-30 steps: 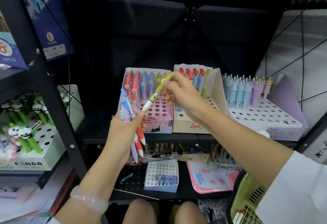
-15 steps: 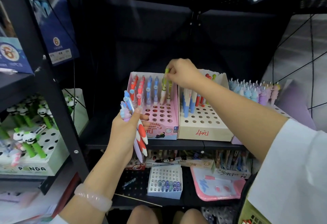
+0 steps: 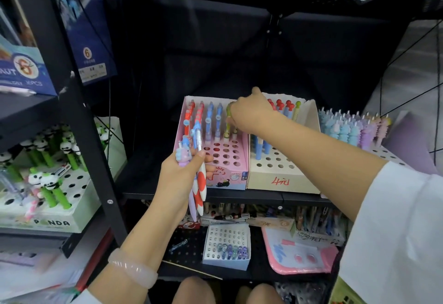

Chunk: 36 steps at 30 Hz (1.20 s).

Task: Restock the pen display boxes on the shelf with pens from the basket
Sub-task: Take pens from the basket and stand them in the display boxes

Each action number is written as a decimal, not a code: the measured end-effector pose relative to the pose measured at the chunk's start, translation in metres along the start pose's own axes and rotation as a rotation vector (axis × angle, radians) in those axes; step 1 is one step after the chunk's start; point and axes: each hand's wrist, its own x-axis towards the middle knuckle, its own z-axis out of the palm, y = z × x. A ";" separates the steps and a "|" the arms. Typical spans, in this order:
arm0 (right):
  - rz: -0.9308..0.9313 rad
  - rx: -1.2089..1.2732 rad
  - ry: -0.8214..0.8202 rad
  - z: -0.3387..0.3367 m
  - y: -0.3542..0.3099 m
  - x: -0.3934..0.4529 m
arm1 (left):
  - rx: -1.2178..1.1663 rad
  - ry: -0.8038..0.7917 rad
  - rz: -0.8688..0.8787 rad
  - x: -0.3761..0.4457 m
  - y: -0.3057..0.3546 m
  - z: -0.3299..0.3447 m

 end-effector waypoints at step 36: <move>0.101 0.599 0.255 0.000 -0.022 0.001 | -0.003 0.038 -0.006 -0.008 -0.002 0.003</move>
